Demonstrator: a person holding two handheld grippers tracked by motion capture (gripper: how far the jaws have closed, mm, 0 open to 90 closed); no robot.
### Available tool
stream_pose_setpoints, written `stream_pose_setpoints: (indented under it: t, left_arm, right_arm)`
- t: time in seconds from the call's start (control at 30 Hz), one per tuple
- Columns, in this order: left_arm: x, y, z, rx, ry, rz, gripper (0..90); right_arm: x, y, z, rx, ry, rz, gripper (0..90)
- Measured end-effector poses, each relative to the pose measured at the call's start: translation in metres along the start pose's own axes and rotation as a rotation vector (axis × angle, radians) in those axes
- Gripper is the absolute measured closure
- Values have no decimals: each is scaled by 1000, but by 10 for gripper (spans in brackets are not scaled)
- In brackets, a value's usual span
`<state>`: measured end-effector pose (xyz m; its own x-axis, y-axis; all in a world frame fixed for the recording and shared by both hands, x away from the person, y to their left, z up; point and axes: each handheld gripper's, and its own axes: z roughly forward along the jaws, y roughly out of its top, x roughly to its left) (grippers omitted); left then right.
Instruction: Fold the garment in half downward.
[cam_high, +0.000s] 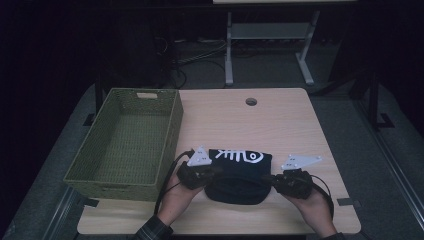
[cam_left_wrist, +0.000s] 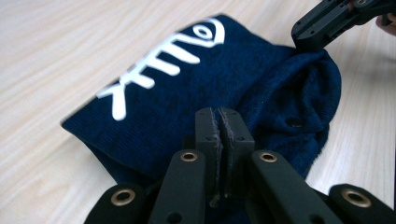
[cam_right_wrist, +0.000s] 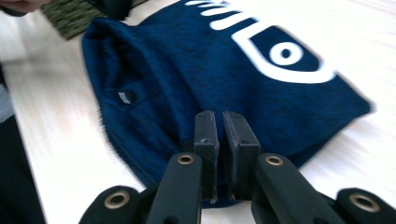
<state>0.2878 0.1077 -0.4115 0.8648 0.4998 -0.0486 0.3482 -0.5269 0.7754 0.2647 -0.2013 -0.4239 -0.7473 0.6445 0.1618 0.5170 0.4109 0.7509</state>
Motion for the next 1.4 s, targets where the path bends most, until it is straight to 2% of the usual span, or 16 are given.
stream_pose_setpoints:
  t: [0.17, 0.3, 0.47, 0.6, 0.67, 0.73, 0.87, 1.03, 1.2, 1.3, 1.4]
  left_arm:
    - [-6, -12, 6, 46, 7, 18, 863]
    - [-7, -20, 18, 102, 19, 33, 864]
    - [-5, -24, 26, 136, 31, 40, 874]
    - [-4, -25, 30, 161, 66, 64, 887]
    - [-2, -26, 31, 170, 78, 62, 898]
    - [0, -26, 32, 168, 69, 52, 898]
    - [-1, -26, 32, 170, 73, 52, 898]
    - [2, -25, 25, 130, 46, 4, 884]
    - [4, -23, 16, 82, 38, -30, 823]
    - [6, -22, 11, 54, 37, -48, 791]
    - [7, -21, 8, 32, 47, -70, 711]
  right_arm:
    - [10, -6, 11, 51, -6, -42, 839]
    - [11, -12, 20, 76, -6, -38, 842]
    - [12, -15, 26, 94, -11, -44, 856]
    - [15, -17, 33, 117, 0, -51, 879]
    - [20, -18, 36, 122, 2, -60, 889]
    - [22, -18, 38, 127, -7, -75, 891]
    - [20, -19, 38, 122, 2, -68, 892]
    - [18, -16, 33, 101, 8, -66, 853]
    - [14, -12, 23, 61, 7, -53, 738]
    - [13, -10, 16, 36, -8, -59, 672]
    - [11, -9, 8, 11, -35, -53, 579]
